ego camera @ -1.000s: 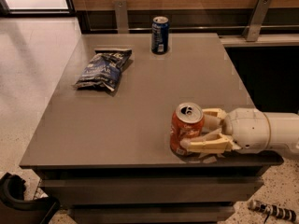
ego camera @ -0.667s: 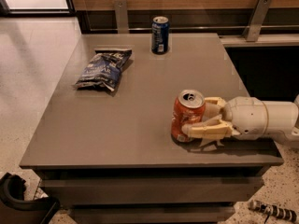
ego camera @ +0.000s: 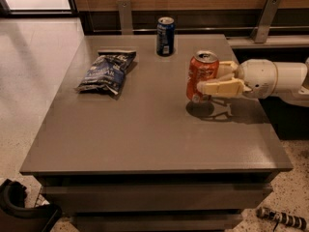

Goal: Move coke can near pepsi can

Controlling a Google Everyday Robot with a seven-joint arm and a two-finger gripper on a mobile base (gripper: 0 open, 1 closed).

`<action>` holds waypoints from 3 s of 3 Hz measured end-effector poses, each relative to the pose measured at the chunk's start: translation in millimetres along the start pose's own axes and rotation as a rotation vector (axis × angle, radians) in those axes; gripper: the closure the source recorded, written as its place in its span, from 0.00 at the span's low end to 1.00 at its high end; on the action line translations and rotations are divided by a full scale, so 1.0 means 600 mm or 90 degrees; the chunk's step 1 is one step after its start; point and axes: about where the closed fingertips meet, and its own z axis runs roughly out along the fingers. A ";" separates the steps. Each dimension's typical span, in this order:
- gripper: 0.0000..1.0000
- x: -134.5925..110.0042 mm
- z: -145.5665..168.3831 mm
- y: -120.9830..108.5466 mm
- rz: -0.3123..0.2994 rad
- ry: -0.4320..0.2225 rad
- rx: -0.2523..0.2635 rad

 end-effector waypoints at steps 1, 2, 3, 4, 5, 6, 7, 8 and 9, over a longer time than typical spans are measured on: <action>1.00 -0.020 -0.030 -0.089 0.007 0.024 0.059; 1.00 -0.018 -0.057 -0.218 0.015 0.041 0.152; 1.00 -0.013 -0.070 -0.298 0.019 0.042 0.210; 1.00 -0.011 -0.051 -0.363 0.013 0.031 0.235; 1.00 -0.002 -0.029 -0.414 0.000 0.012 0.253; 1.00 0.016 -0.015 -0.431 -0.016 0.015 0.267; 1.00 0.049 -0.006 -0.438 -0.015 0.022 0.276; 0.77 0.086 0.006 -0.436 0.000 0.025 0.271; 0.53 0.078 0.006 -0.436 0.000 0.025 0.271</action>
Offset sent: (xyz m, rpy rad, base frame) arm 0.1827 -0.0860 0.0091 -0.0923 0.0243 -0.3726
